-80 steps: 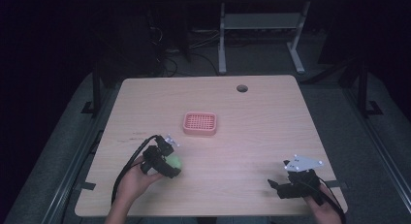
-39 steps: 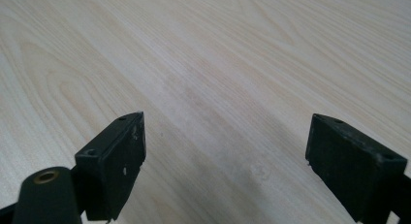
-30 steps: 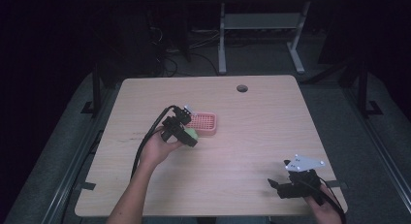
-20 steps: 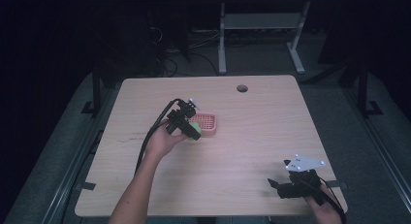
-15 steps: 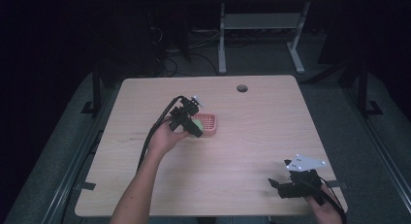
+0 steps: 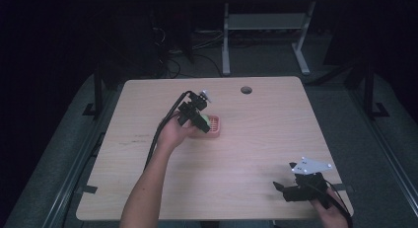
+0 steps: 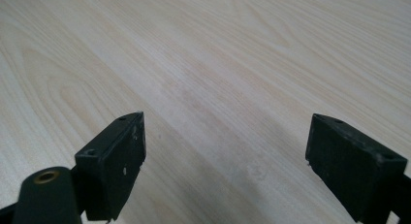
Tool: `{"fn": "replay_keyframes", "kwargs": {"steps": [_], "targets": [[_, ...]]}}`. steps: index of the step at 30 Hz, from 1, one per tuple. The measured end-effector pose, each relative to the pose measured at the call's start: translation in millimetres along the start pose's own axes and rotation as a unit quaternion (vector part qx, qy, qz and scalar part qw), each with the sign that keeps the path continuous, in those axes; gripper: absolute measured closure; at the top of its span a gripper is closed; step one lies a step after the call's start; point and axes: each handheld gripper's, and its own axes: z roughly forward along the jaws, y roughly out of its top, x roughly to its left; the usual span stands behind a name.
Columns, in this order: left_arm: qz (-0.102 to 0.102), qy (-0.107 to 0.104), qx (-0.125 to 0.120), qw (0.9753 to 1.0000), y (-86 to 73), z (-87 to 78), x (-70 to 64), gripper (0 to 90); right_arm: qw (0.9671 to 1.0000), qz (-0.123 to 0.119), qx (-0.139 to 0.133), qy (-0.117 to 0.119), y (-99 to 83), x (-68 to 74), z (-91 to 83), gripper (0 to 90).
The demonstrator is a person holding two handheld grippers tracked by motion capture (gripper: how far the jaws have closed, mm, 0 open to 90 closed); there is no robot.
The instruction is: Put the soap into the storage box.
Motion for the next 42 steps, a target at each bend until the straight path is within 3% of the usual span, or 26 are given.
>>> {"fn": "replay_keyframes", "kwargs": {"steps": [8,22,30,42], "targets": [[-0.010,0.008,-0.013,0.9998,7.9,3.3,4.7,26.3,1.0000,-0.001,-0.002,-0.001,-0.2,-0.6,0.1,13.8],[-0.035,0.012,-0.001,0.9993,15.8,19.1,14.5,26.3,1.0000,0.001,-0.001,-0.001,-0.8,-0.7,0.6,13.8],[-0.040,0.021,0.002,0.9990,23.2,26.6,12.7,26.3,1.0000,0.000,-0.004,-0.001,-1.1,-1.3,0.8,13.8],[-0.052,0.017,0.002,0.9985,30.0,37.6,13.9,26.3,1.0000,0.000,-0.002,-0.001,-1.0,-1.3,0.5,13.8]]}}
